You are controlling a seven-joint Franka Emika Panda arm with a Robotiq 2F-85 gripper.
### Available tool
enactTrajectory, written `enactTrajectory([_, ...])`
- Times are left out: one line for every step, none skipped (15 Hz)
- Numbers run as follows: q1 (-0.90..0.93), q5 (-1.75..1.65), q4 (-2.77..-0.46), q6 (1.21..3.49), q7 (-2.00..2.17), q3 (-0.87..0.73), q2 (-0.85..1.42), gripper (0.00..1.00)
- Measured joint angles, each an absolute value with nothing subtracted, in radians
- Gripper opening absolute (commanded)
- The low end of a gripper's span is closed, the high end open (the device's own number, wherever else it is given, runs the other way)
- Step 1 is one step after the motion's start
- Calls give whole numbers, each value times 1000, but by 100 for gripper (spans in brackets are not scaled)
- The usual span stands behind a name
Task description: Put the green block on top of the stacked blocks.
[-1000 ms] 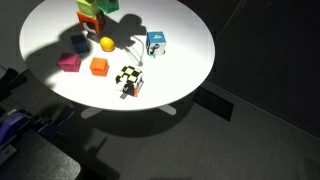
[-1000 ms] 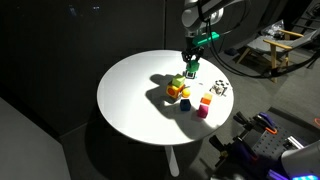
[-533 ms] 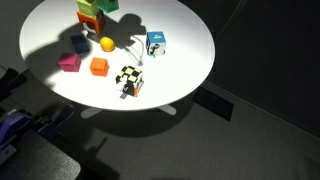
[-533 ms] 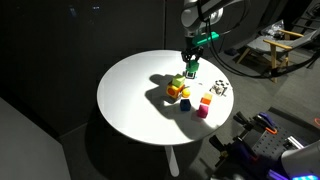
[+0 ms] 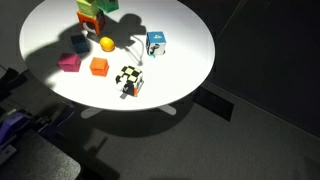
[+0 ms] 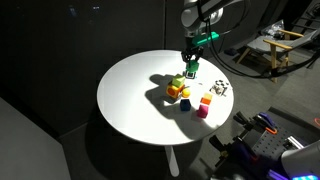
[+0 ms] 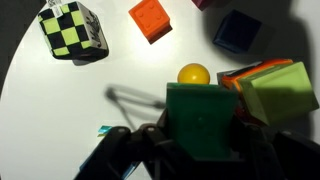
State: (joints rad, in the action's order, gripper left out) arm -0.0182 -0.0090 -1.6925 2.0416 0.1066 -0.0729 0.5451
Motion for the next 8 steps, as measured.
enactTrajectory([-18,-9,-1692,2042,107,-73,545,27])
enactTrajectory([-18,-9,-1693,2042,107,-73,546,27])
enactTrajectory([-18,-9,-1694,2042,107,-73,547,27])
enactTrajectory([-18,-9,-1694,2042,107,-73,549,27])
enactTrajectory([-18,-9,-1694,2042,107,-72,550,27])
enactTrajectory([-18,-9,-1694,2042,107,-72,552,27])
enactTrajectory([-18,-9,-1694,2042,107,-71,553,27])
enactTrajectory([-18,-9,-1694,2042,107,-70,553,27])
